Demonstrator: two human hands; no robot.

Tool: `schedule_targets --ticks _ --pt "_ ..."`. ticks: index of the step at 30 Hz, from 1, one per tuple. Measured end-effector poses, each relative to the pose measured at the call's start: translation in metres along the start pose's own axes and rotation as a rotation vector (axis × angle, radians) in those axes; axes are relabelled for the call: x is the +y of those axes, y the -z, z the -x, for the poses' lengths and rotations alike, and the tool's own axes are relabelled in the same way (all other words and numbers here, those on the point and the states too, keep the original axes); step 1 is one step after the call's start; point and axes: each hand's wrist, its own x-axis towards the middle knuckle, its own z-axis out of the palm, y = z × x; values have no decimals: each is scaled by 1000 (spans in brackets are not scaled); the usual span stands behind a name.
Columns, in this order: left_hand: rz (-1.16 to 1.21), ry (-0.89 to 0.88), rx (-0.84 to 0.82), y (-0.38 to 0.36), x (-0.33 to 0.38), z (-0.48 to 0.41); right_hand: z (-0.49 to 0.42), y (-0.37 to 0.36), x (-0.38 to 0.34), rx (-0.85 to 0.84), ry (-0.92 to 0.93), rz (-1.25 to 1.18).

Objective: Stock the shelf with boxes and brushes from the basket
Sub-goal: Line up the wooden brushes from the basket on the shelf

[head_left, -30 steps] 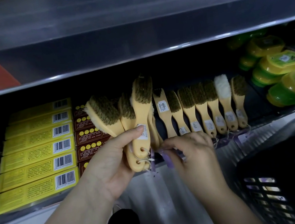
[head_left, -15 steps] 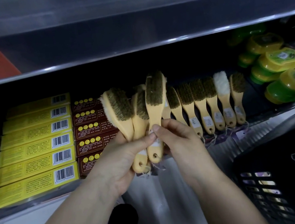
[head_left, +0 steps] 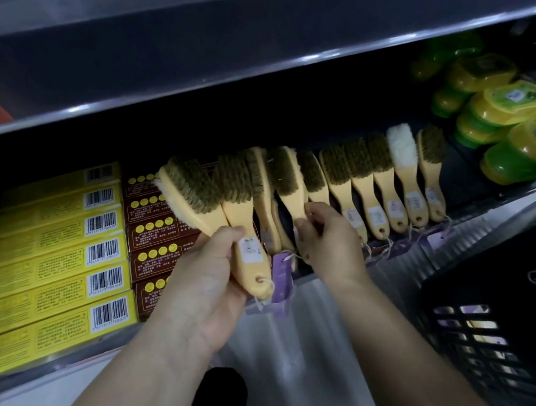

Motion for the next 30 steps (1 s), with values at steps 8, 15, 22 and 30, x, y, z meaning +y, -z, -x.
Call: schedule_targets --ticks 8,15,22,30 --pt "-132 -36 -80 -2 -1 7 5 11 -2 50 67 -25" --pt "-163 -72 -42 -3 3 5 28 25 -2 -249 248 19" --pt "-160 -29 -53 -2 2 8 35 16 10 -259 266 161" --pt "-245 -52 -75 -7 -2 5 33 53 5 -268 234 -19"
